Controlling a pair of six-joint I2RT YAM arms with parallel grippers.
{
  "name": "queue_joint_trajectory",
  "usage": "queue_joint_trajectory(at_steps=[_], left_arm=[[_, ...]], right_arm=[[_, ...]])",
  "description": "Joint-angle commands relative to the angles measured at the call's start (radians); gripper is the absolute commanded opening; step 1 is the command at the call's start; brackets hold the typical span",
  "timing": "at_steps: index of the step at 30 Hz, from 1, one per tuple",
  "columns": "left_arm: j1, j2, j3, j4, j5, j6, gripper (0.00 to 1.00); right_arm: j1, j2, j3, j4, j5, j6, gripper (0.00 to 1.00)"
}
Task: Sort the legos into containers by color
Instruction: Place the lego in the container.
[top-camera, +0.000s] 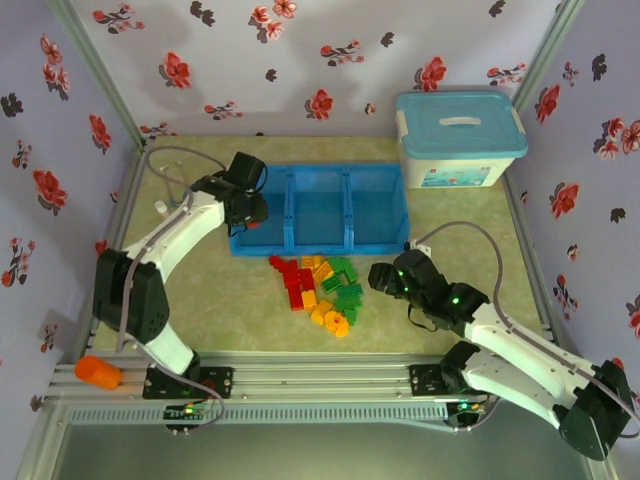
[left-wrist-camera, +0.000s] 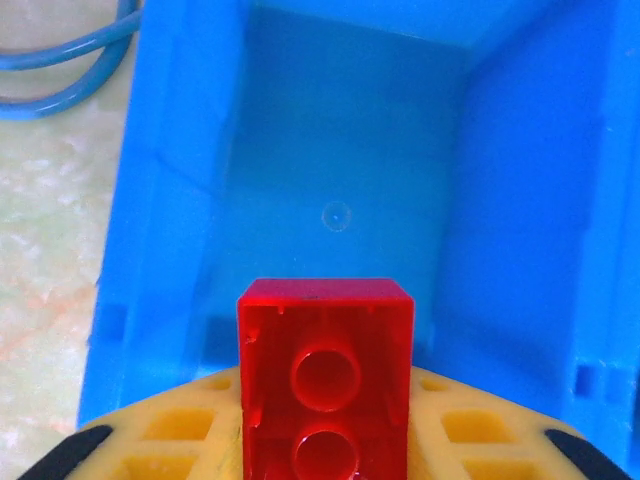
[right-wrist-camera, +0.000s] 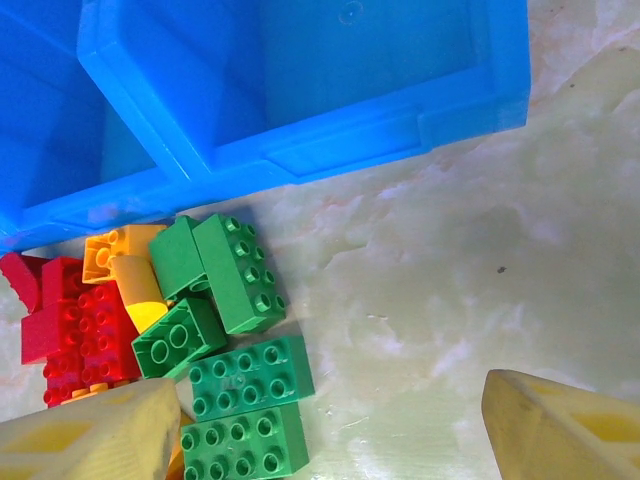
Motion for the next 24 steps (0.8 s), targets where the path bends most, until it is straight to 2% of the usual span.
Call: queue_joint_trajectory(at_steps=[1, 18, 24], left_arm=[[0.013, 0.059, 0.059, 0.0, 0.031, 0.054, 0.21], [0.032, 0.283, 0.146, -0.004, 0.012, 0.084, 0.22], [0.035, 0.313, 0.153, -0.009, 0.004, 0.083, 0.27]], right_arm=[[0.014, -0.005, 0.024, -0.024, 0.0, 0.009, 0.8], [0.038, -0.018, 0.007, -0.031, 0.01, 0.031, 0.79], [0.043, -0.026, 0.007, -0.041, 0.016, 0.032, 0.79]])
